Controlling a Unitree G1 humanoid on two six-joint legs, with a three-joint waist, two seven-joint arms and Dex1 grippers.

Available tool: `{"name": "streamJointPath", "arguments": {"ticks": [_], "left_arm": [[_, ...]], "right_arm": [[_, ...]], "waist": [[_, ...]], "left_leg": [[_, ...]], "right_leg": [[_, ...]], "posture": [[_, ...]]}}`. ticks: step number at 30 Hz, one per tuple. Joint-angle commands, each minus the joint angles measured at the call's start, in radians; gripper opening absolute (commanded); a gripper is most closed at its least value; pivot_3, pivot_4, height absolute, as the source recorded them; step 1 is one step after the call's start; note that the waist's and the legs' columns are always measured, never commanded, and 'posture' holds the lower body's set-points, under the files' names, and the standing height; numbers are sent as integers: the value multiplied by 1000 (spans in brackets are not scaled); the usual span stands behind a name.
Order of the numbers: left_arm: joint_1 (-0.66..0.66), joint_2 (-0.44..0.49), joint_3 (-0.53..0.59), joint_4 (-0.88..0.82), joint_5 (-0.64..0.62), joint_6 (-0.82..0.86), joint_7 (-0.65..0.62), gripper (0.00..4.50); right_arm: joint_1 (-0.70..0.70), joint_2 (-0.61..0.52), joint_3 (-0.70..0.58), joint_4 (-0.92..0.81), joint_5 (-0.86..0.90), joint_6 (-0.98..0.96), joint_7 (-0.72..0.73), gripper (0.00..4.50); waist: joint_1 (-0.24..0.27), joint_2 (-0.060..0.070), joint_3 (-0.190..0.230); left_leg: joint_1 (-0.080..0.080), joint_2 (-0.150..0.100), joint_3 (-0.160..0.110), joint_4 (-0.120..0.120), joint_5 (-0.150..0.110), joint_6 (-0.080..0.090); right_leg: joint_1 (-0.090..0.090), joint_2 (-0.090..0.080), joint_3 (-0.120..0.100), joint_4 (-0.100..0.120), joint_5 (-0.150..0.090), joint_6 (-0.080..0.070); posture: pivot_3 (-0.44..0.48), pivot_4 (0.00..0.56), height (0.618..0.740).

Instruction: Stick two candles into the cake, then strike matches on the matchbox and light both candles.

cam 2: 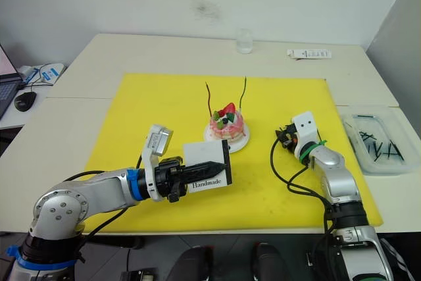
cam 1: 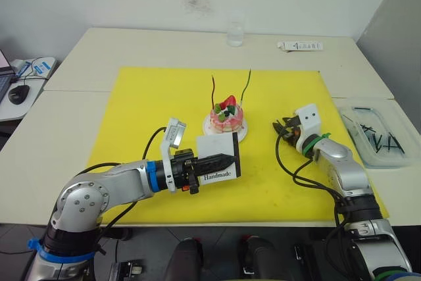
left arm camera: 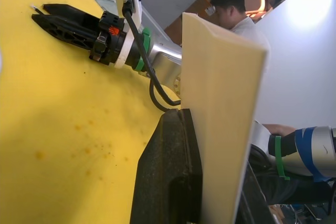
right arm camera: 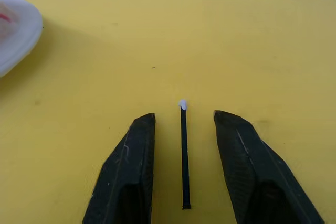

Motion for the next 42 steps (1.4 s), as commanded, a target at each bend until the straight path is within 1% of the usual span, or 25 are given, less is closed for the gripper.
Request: {"name": "streamJointPath", "arguments": {"ticks": [1,12,13,18,20,22,23,25,27,29,32,35,38,42], "left_arm": [[-13,13,23,-27,-37,-2,-4,0],[-27,6,13,-19,-33,-4,-3,0],[-29,4,11,-19,-32,-4,-2,0],[-28,-4,7,-19,-27,-7,1,0],[-27,-12,8,-13,-38,-9,9,0],[-28,-16,13,5,-76,-5,24,0],[-31,-12,17,17,-99,1,27,0],[-46,9,30,64,-183,17,31,0],[-80,45,39,137,-294,40,29,0],[-119,77,40,207,-346,66,19,0],[-177,101,35,295,-343,99,-6,0],[-218,102,32,350,-320,130,-29,0],[-248,86,32,379,-259,140,-46,0],[-279,48,37,390,-187,131,-41,0]], "right_arm": [[9,-6,-27,-11,4,10,2,337],[11,13,-51,-1,7,35,-18,337],[12,14,-54,2,10,34,-14,158],[18,14,-62,-2,21,49,-5,158],[21,12,-65,-13,26,56,-3,158],[25,5,-70,-37,33,69,3,158],[29,-5,-72,-60,40,78,16,158],[41,-55,-61,-155,62,96,85,158],[68,-155,-23,-307,94,99,229,158],[87,-248,0,-425,119,94,345,158],[70,-317,-12,-565,229,179,427,158],[14,-340,-8,-663,297,248,452,158],[-59,-324,12,-713,325,308,422,158],[-151,-296,83,-737,281,361,356,158]], "waist": [[0,0,0],[1,0,0],[1,0,0],[1,0,0],[1,0,0],[1,0,0],[1,0,0],[2,0,0],[2,1,0],[2,3,2],[-1,3,2],[-3,3,2],[-2,3,2],[0,2,2]], "left_leg": [[0,0,0,0,0,0],[0,0,0,2,0,0],[0,0,0,3,0,0],[0,0,-1,6,0,0],[0,0,-1,8,0,0],[0,0,-1,10,0,0],[0,0,-1,11,0,0],[0,0,-1,12,0,0],[0,-1,-1,13,0,0],[-1,-1,-1,13,0,0],[0,0,-1,12,0,1],[0,1,-2,12,0,1],[0,1,-2,12,0,0],[-1,0,-2,12,0,0]], "right_leg": [[0,0,0,0,0,0],[1,0,0,1,0,0],[1,0,0,2,0,0],[0,0,0,6,0,0],[0,0,0,8,0,0],[1,0,0,9,0,0],[1,0,0,10,0,0],[0,0,1,12,0,0],[0,0,1,12,0,0],[-1,0,1,12,0,0],[0,1,1,11,0,0],[0,2,2,12,0,0],[-1,1,1,12,0,0],[-1,1,1,11,0,0]], "posture": [[0,150,740],[0,150,740],[0,150,740],[0,150,740],[0,150,740],[0,150,740],[0,150,740],[0,150,740],[0,150,740],[0,150,740],[0,150,740],[0,150,740],[0,150,740],[0,150,740]]}}
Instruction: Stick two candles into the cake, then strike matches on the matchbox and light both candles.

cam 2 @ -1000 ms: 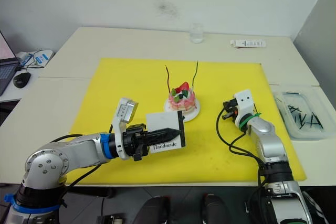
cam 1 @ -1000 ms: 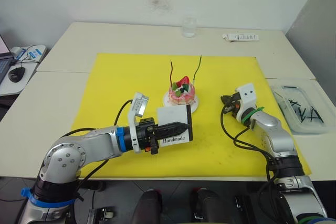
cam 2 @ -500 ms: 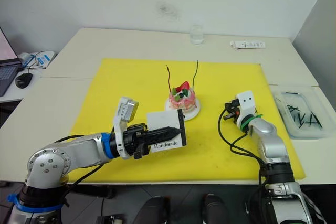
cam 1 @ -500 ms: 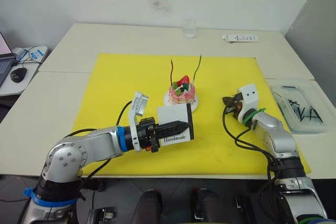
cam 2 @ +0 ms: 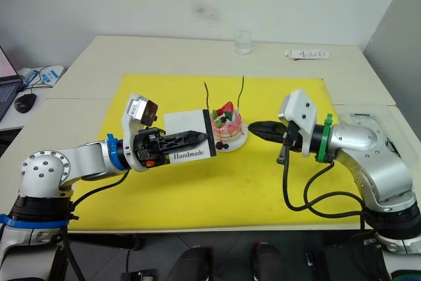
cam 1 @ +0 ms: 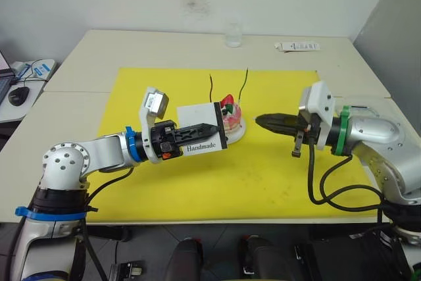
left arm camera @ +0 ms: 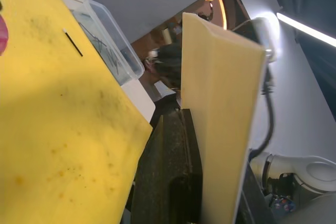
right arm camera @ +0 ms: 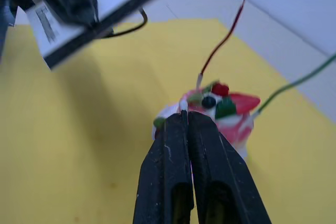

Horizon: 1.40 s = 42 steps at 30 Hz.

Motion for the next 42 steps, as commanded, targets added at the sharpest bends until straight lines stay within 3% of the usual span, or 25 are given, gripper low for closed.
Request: {"name": "streamJointPath", "arguments": {"ticks": [1,5,17,42], "left_arm": [[-34,-24,14,-11,47,-7,-14,0],[-48,-55,31,-10,88,-14,-5,0],[-43,-94,62,-5,222,-21,-33,0],[-34,-137,93,-32,265,7,-49,0]], "right_arm": [[-52,9,45,-41,-37,28,-49,158],[-72,-13,107,-45,-111,-26,-37,158],[-109,18,112,-53,-120,-38,-33,158],[-143,85,186,24,-249,-99,-56,158]], "waist": [[0,0,0],[1,0,0],[1,0,0],[0,0,0]], "left_leg": [[-1,0,0,0,0,0],[-2,-1,1,0,0,0],[-1,0,0,0,0,0],[-1,0,0,0,0,0]], "right_leg": [[0,-1,0,0,0,0],[0,-1,0,-2,0,0],[0,-1,0,0,0,0],[0,-1,0,0,0,0]], "posture": [[0,150,740],[0,150,740],[0,150,740],[0,150,740]]}}
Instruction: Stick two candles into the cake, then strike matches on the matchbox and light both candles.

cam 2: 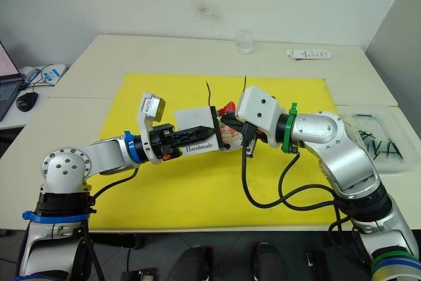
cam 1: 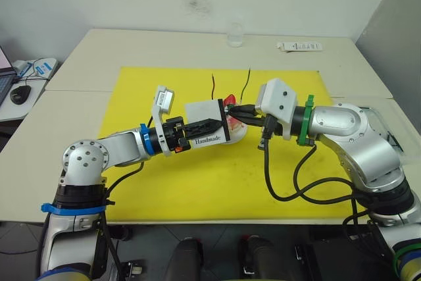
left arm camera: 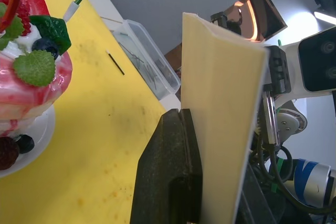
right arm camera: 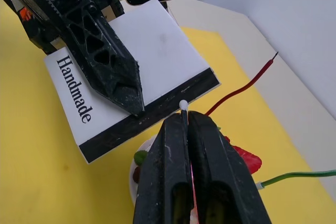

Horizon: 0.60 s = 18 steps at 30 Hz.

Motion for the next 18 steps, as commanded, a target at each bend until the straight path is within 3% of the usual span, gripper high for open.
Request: {"name": "streamJointPath", "arguments": {"ticks": [1,18], "left_arm": [[-9,-7,32,-28,-4,-1,-4,0],[-22,-20,31,-35,-12,3,14,0]], "right_arm": [[-29,6,-7,-12,-13,-25,4,158],[-35,17,23,18,-79,-76,34,158]], "waist": [[0,0,0],[0,0,0]], "left_leg": [[0,0,0,0,0,0],[0,0,0,0,0,0]], "right_leg": [[0,0,0,0,0,0],[0,0,0,0,0,0]], "posture": [[0,150,740],[0,150,740]]}}
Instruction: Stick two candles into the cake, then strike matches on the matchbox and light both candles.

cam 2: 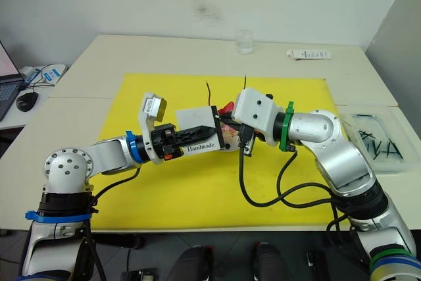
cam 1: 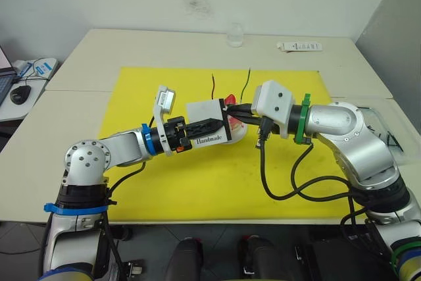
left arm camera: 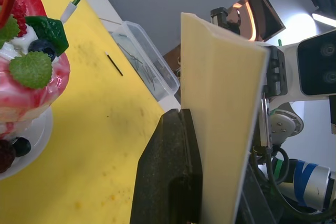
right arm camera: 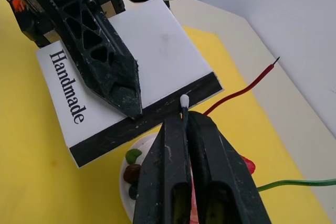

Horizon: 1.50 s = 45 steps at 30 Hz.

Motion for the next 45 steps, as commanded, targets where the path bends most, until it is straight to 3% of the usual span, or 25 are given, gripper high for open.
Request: {"name": "streamJointPath", "arguments": {"ticks": [1,11,17,21,25,37,40,42,45], "left_arm": [[-20,-6,29,-35,-15,3,4,0],[-2,-1,39,-41,-11,11,4,0],[81,53,43,-111,21,30,-46,0],[114,65,32,-154,45,28,-80,0],[124,57,29,-168,52,28,-90,0],[122,59,26,-177,60,36,-103,0],[126,56,24,-185,56,37,-99,0],[129,55,24,-187,55,37,-98,0],[131,53,22,-190,54,38,-98,0]], "right_arm": [[-25,2,-1,-13,-12,-31,13,158],[-15,-3,-28,-12,-13,-21,23,158],[175,-90,-185,-68,82,106,19,158],[321,-7,-297,3,134,214,-100,158],[376,92,-343,88,125,233,-223,158],[460,132,-287,186,45,112,-304,158],[465,137,-290,190,38,90,-310,734],[467,138,-291,191,38,82,-311,1367],[475,151,-304,189,46,64,-321,1367]], "waist": [[0,0,0],[0,0,0],[4,0,0],[2,-1,0],[-1,0,0],[-1,0,0],[-1,0,0],[-1,0,0],[-1,0,0]], "left_leg": [[0,0,0,0,0,0],[0,0,0,0,0,0],[0,0,0,-1,0,0],[0,0,1,-1,0,0],[1,0,0,0,0,0],[0,-1,1,0,0,0],[1,-1,1,0,0,0],[1,-1,1,0,0,0],[1,-1,1,0,0,0]], "right_leg": [[0,0,0,0,0,0],[0,0,0,0,0,0],[1,-2,0,-2,0,0],[0,-3,0,-1,0,0],[0,-2,1,1,0,-1],[0,1,2,0,1,-1],[0,1,2,0,1,-1],[0,1,2,0,1,-1],[0,1,2,0,1,-1]], "posture": [[0,150,740],[0,150,740],[0,150,740],[0,150,740],[0,150,740],[0,150,740],[0,150,740],[0,150,740],[0,150,740]]}}
